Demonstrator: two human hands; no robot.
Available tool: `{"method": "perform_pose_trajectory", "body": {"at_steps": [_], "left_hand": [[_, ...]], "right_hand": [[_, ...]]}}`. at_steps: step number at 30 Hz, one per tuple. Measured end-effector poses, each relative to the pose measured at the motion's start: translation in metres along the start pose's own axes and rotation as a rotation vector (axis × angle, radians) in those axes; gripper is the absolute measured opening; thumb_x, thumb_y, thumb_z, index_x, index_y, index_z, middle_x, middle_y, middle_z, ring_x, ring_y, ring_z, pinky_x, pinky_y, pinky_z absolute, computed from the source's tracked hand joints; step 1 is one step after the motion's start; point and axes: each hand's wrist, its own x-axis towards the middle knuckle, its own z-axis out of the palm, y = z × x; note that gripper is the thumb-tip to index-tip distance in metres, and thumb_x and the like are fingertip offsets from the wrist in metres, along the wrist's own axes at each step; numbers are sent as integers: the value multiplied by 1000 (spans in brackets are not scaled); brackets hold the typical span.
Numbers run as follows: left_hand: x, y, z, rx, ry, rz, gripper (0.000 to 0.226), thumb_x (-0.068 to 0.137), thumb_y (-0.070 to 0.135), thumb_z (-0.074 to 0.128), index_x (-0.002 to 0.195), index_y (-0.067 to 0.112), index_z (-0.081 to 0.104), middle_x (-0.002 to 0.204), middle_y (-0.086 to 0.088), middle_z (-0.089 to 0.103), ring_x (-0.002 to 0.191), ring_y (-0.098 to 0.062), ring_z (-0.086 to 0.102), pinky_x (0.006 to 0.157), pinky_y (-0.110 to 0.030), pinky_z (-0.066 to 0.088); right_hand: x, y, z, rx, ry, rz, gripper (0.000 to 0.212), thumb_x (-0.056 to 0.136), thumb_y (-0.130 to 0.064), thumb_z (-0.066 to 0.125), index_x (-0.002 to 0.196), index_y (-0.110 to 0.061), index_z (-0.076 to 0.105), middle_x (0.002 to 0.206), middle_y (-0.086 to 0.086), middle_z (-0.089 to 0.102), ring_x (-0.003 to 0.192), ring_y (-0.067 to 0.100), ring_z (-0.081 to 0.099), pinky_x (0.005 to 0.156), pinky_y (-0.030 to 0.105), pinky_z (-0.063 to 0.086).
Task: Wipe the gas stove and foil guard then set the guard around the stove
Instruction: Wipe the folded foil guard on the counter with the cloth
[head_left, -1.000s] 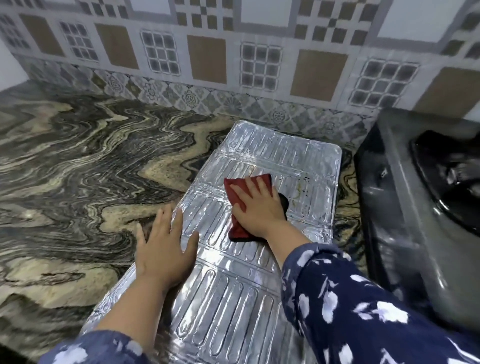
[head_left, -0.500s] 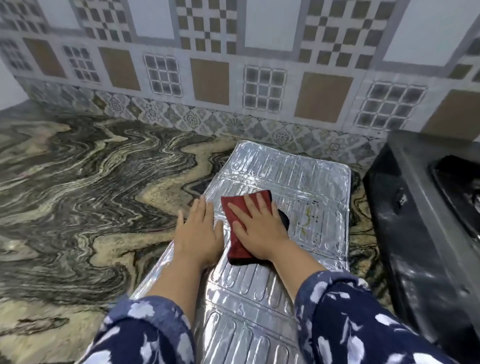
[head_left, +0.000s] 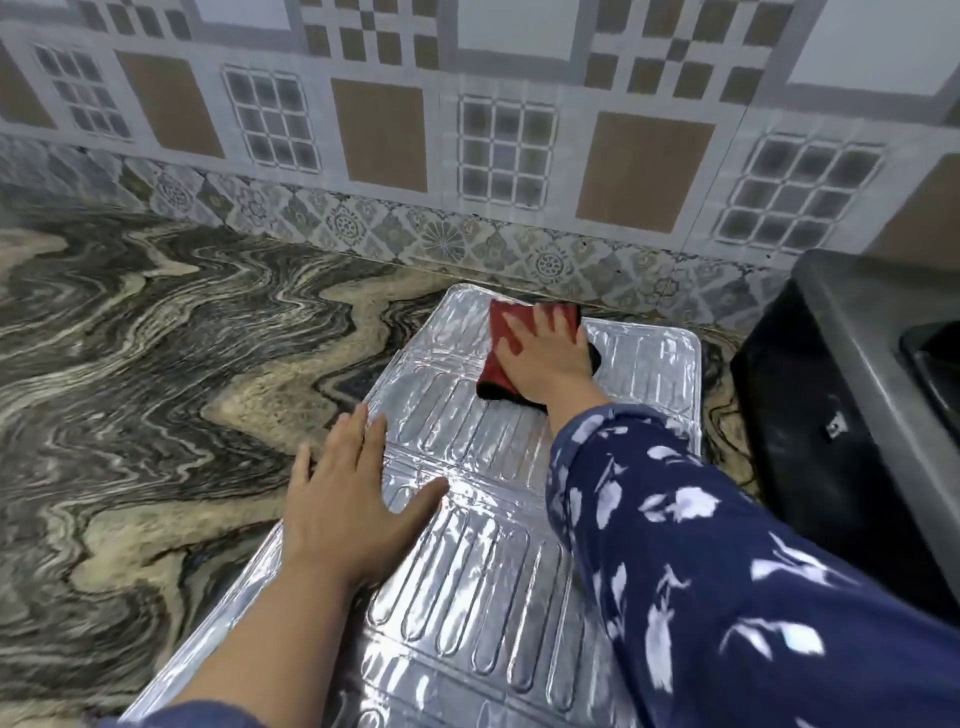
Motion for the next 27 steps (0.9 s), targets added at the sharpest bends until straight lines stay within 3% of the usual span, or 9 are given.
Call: {"method": "perform_pose_trajectory", "body": {"at_steps": [8, 11, 15, 19, 27], "left_hand": [[0, 0, 0, 7, -27, 10, 102, 72, 85, 8, 151, 21, 1, 161, 3, -6, 148, -12, -6, 121, -45, 0], [2, 0, 0, 10, -38, 15, 103, 72, 85, 10, 151, 19, 3, 161, 1, -4, 148, -14, -5, 120, -47, 0], [0, -1, -1, 0, -33, 17, 102, 73, 84, 13, 151, 18, 7, 161, 0, -1, 148, -14, -3, 120, -47, 0], [0, -1, -2, 20, -61, 15, 105, 71, 86, 11, 151, 19, 7, 161, 0, -2, 148, -14, -3, 120, -46, 0], [2, -7, 1, 33, -51, 48, 107, 71, 86, 9, 151, 16, 8, 161, -2, 0, 148, -16, -2, 120, -47, 2]], "right_hand": [[-67, 59, -2, 49, 3, 343, 58, 93, -52, 18, 148, -38, 6, 161, 5, -6, 147, 32, -9, 117, 54, -4], [-97, 31, 3, 49, -14, 287, 57, 93, -51, 17, 148, -39, 3, 161, 5, -9, 146, 33, -11, 116, 56, -5], [-143, -16, 12, 79, -47, 52, 55, 94, -51, 16, 147, -44, 5, 161, 0, -9, 146, 30, -13, 117, 54, -7], [-194, -16, 20, 77, -38, -50, 53, 93, -52, 17, 144, -49, 8, 161, -4, -5, 147, 26, -10, 118, 50, -6], [-189, 23, 13, 14, 1, 95, 56, 92, -56, 13, 147, -45, 4, 161, 0, -8, 147, 28, -9, 118, 52, -2]]}}
